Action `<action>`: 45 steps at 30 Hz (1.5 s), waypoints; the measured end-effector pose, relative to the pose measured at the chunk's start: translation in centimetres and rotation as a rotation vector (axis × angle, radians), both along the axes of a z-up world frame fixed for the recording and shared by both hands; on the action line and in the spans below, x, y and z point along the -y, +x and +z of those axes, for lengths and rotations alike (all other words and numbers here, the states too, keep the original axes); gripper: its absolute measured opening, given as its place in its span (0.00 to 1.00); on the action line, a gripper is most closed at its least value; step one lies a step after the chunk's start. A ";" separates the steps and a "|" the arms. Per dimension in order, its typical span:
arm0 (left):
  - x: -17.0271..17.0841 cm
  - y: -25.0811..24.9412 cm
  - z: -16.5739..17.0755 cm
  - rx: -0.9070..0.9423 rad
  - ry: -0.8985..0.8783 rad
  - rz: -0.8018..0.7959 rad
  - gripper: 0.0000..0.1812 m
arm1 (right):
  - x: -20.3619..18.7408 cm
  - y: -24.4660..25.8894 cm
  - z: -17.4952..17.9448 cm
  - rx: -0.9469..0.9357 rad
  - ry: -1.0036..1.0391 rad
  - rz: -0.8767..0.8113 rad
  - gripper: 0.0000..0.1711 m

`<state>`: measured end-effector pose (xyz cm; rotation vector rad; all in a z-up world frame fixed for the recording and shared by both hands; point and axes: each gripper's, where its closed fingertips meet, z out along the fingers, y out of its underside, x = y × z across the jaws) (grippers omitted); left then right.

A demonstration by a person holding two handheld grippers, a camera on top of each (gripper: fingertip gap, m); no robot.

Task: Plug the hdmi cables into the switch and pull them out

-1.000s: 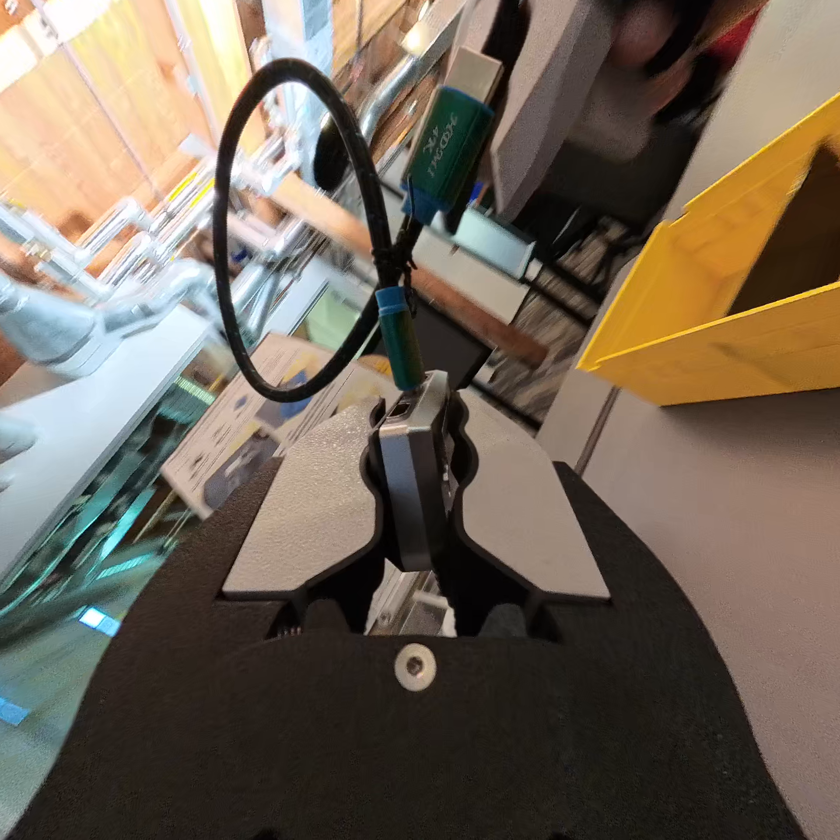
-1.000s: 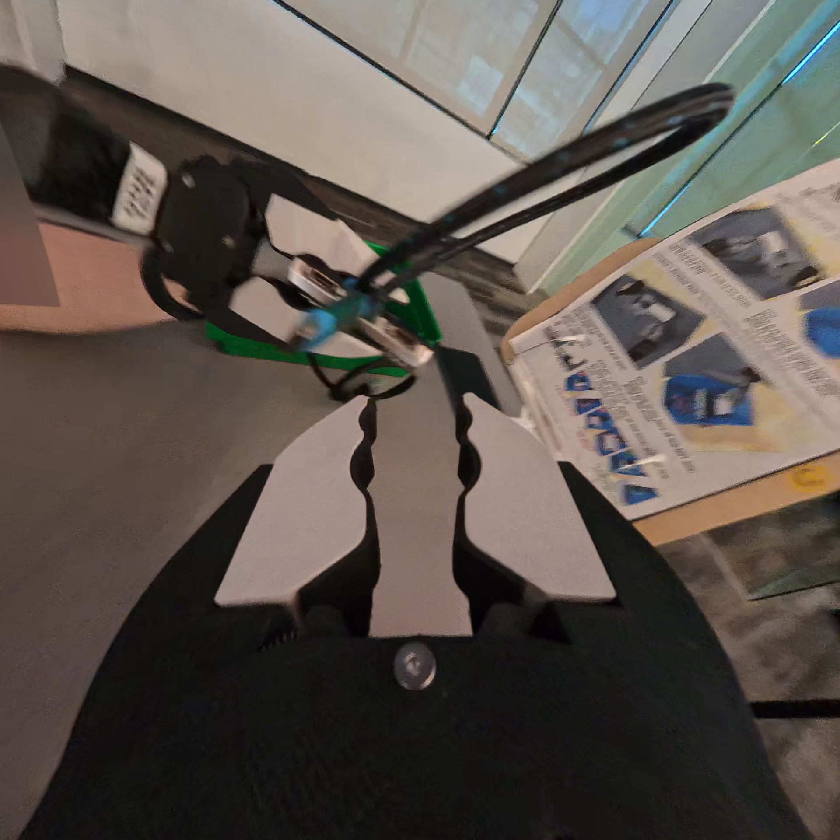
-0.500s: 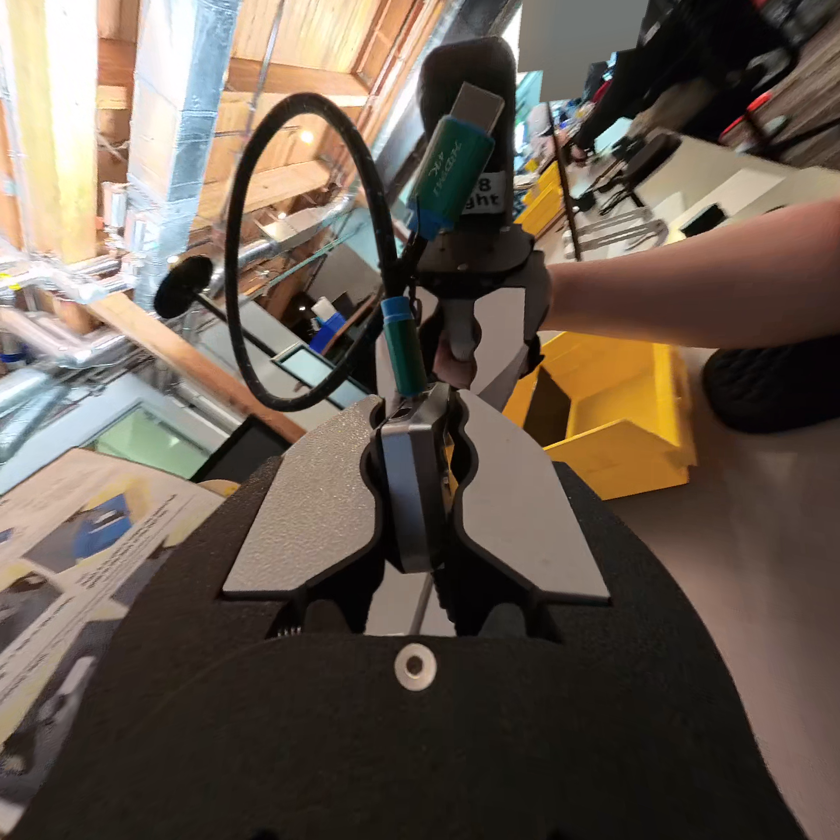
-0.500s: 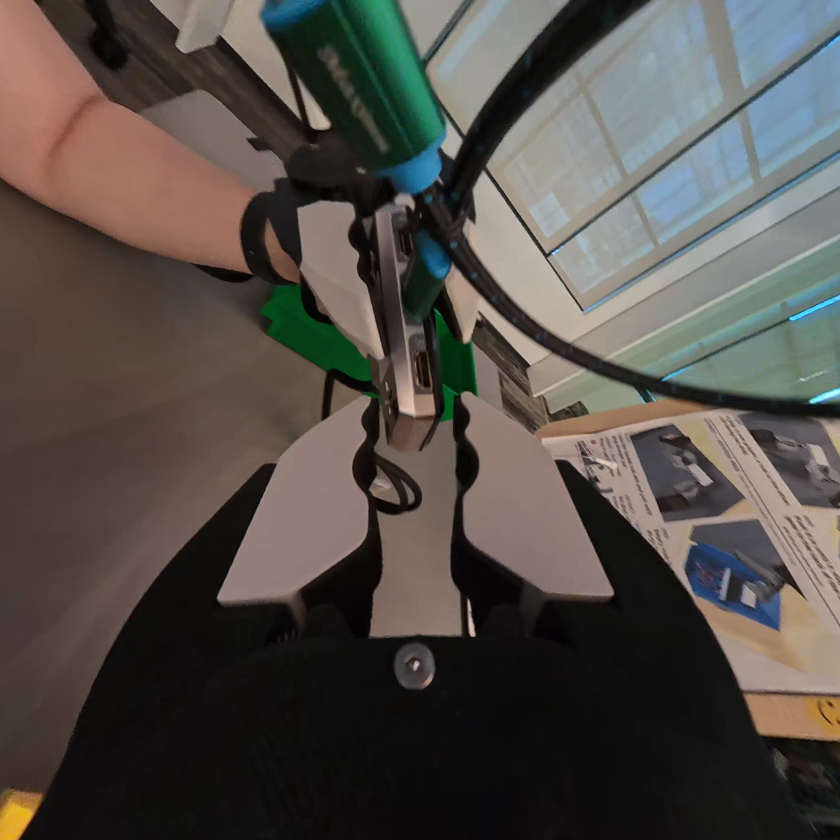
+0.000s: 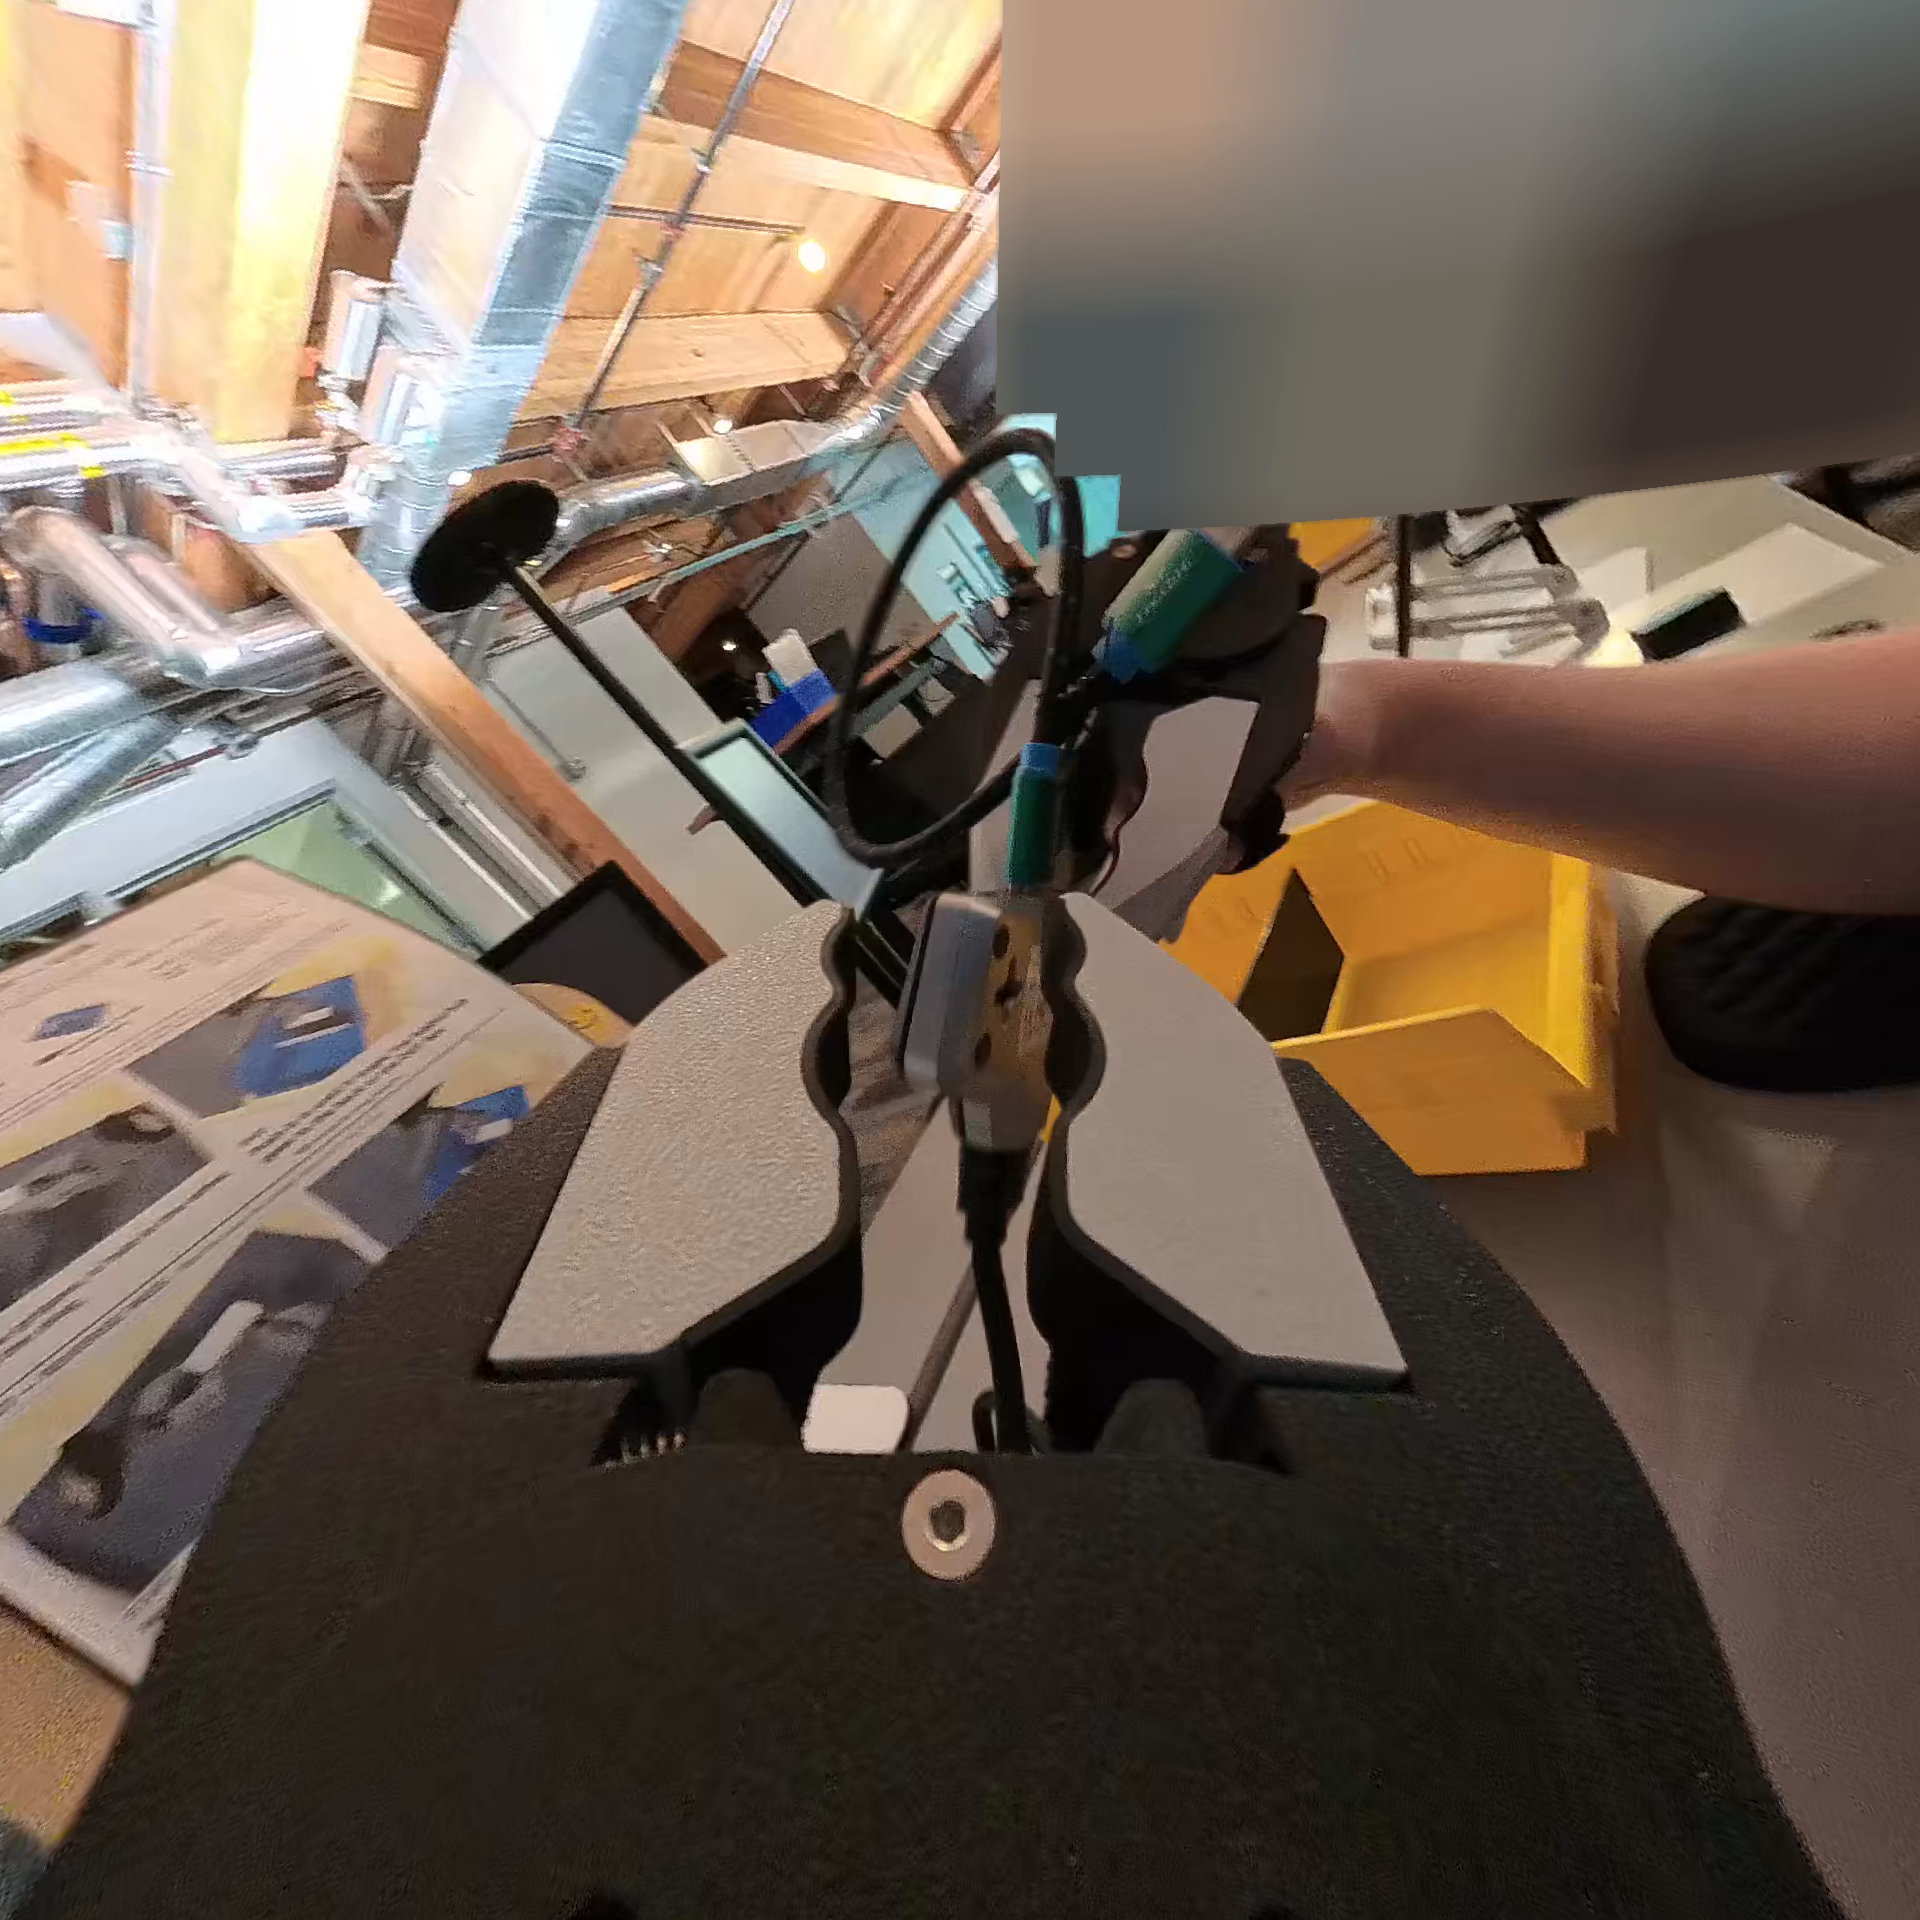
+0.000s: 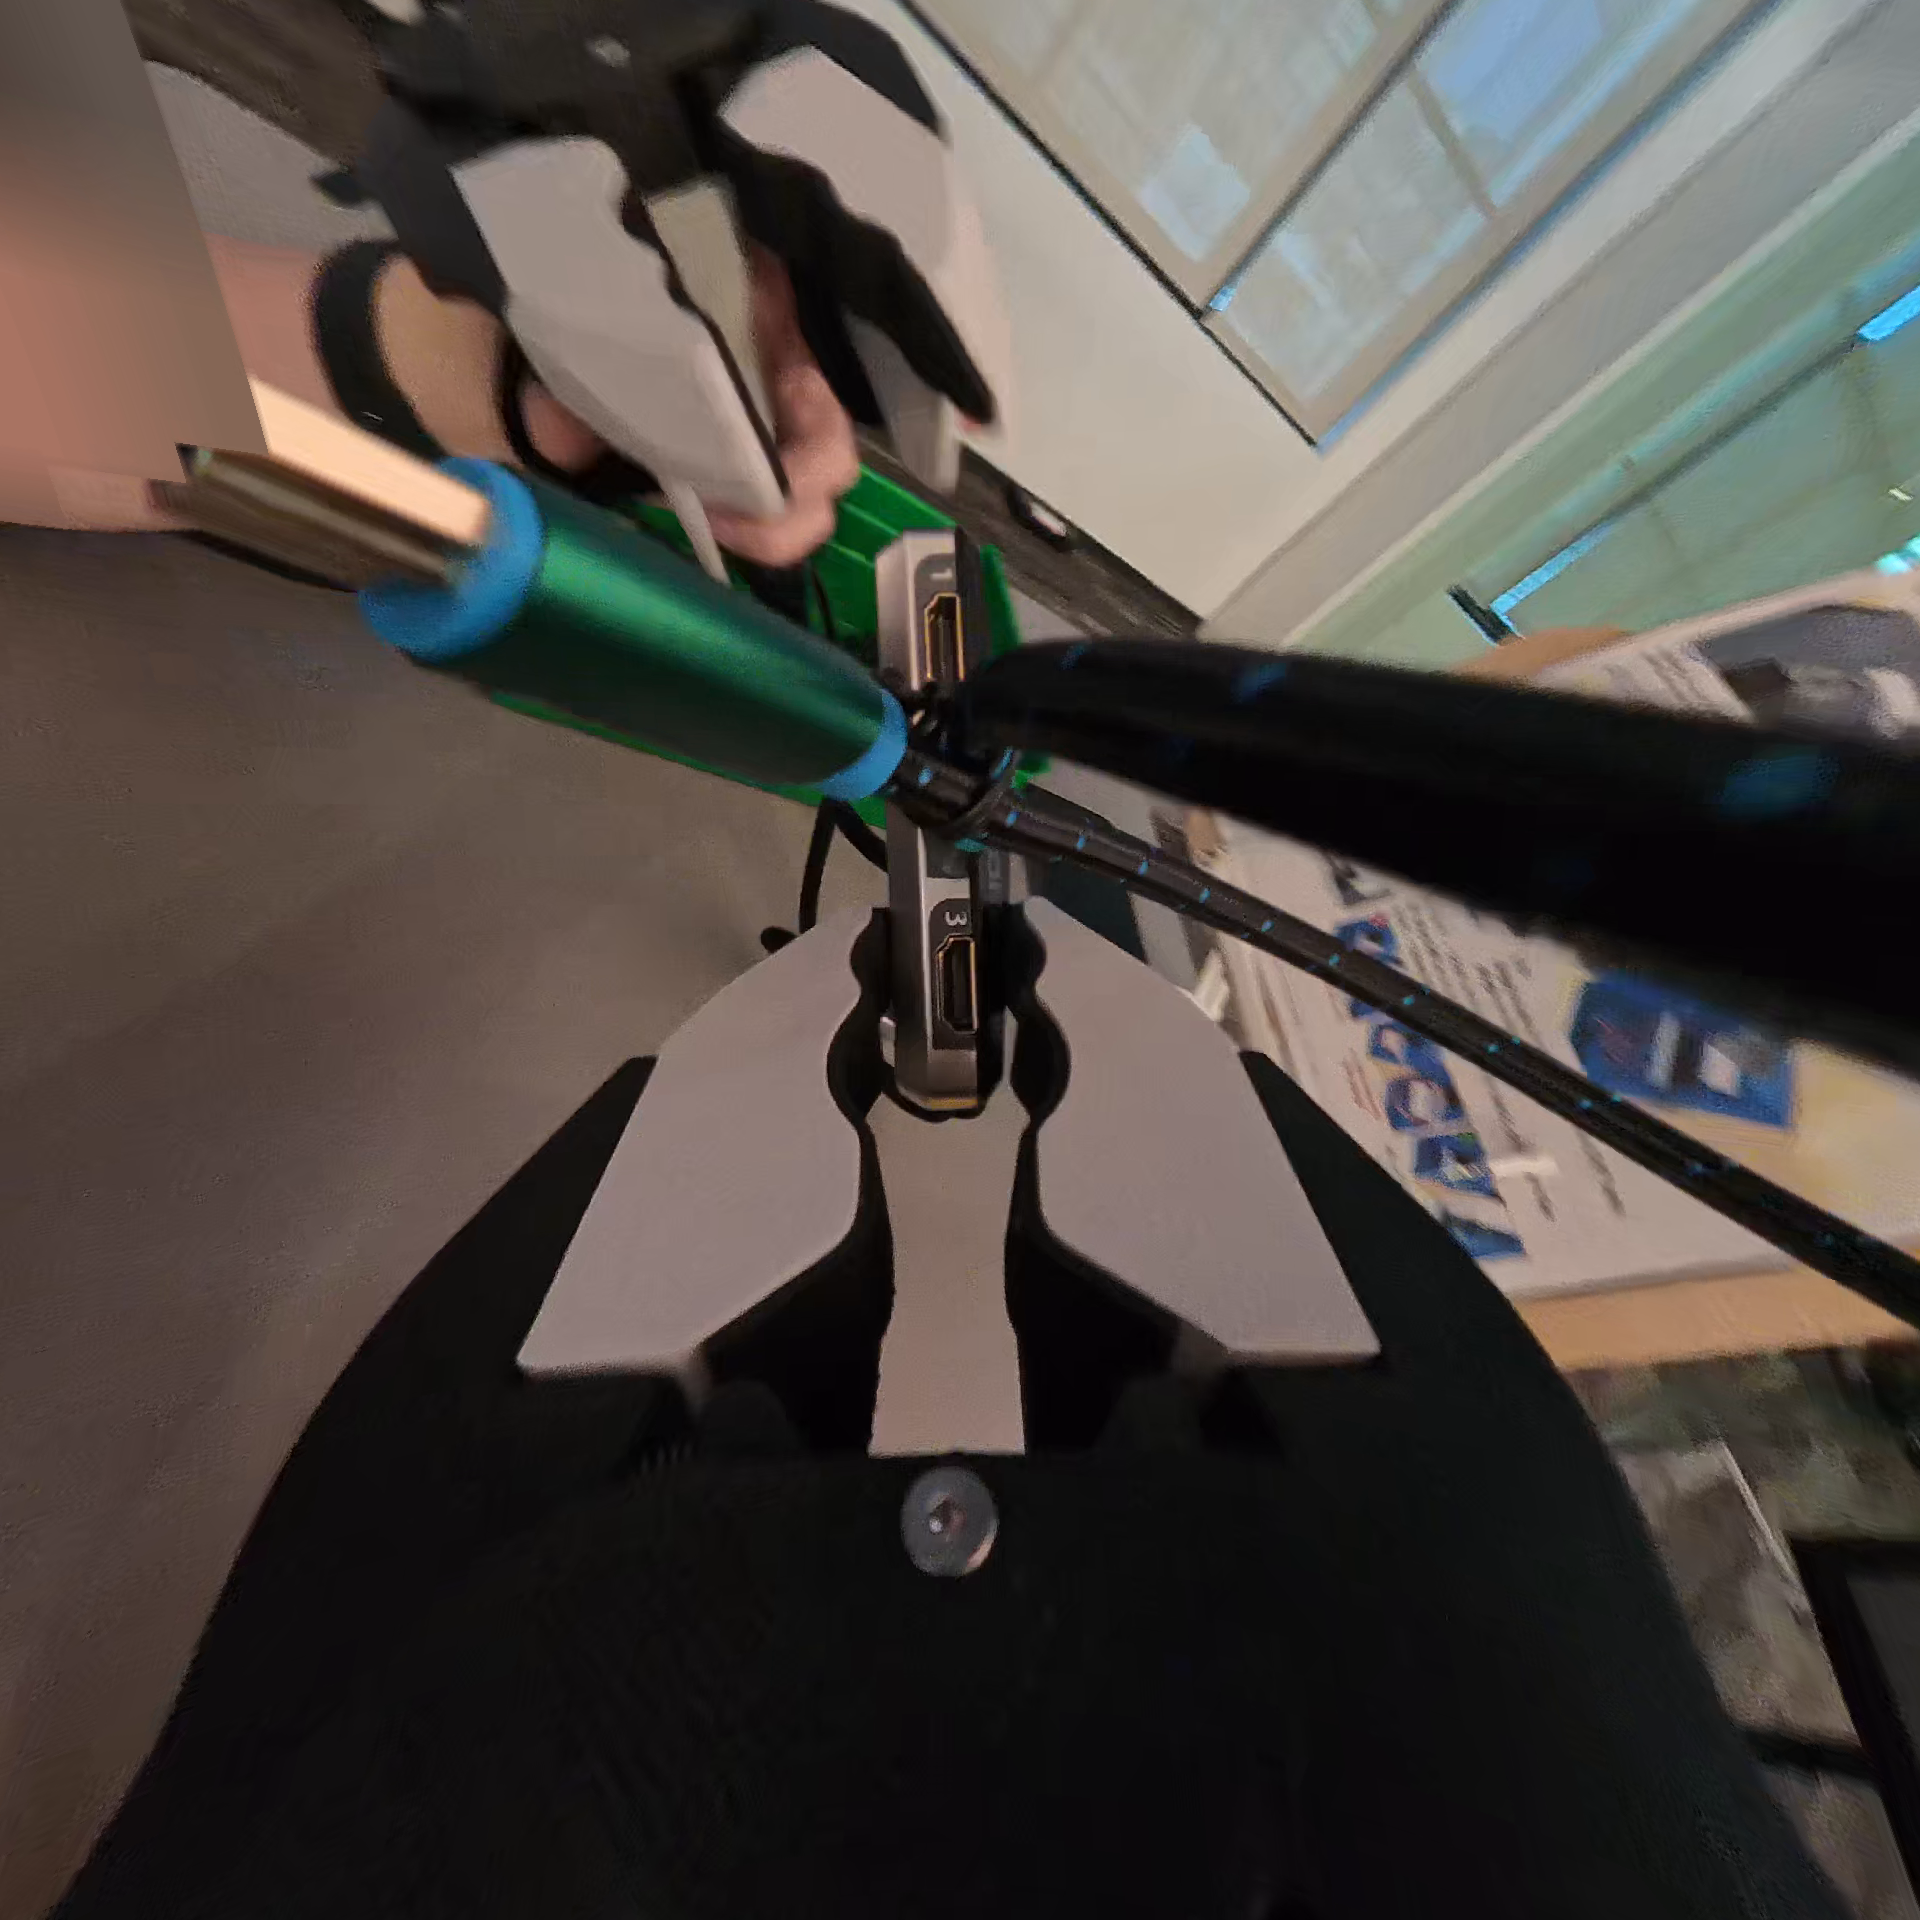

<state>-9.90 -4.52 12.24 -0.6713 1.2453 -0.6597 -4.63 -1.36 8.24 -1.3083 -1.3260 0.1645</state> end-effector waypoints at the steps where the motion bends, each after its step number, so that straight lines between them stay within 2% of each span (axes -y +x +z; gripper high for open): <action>1: -0.4 -0.7 0.7 0.026 -0.008 0.017 0.18 | -0.4 1.0 0.7 -0.016 0.007 -0.046 0.13; 6: -1.5 -2.1 1.7 0.049 -0.005 0.088 0.17 | -0.6 7.7 5.6 -0.153 0.095 -0.293 0.13; 10: -1.7 -1.4 1.0 0.010 0.002 0.109 0.16 | 1.2 13.2 8.8 -0.260 0.139 -0.457 0.13; 19: -1.7 0.4 -1.0 -0.092 0.018 0.127 0.16 | 6.2 19.4 14.5 -0.420 0.440 -0.628 0.13; 25: -1.7 0.8 -1.5 -0.121 0.024 0.132 0.16 | 5.8 21.9 14.7 -0.487 0.475 -0.700 0.13; 30: -1.7 1.2 -2.0 -0.148 0.032 0.138 0.15 | 7.8 23.4 16.4 -0.602 0.627 -0.706 0.12; 33: -1.7 1.4 -2.3 -0.161 0.032 0.136 0.15 | 7.9 24.8 16.3 -0.644 0.619 -0.732 0.12; 35: -1.7 1.6 -2.5 -0.171 0.035 0.138 0.15 | 6.6 25.4 15.1 -0.614 0.506 -0.750 0.12; 39: -1.9 1.7 -2.8 -0.184 0.031 0.144 0.15 | 2.2 25.4 9.9 -0.458 0.180 -0.763 0.12; 42: -2.4 1.7 -3.1 -0.195 0.021 0.160 0.15 | -0.2 23.7 5.2 -0.454 -0.167 -0.671 0.12; 45: -2.8 1.8 -3.5 -0.216 0.001 0.173 0.15 | -2.0 23.4 -1.0 -0.468 -0.573 -0.687 0.12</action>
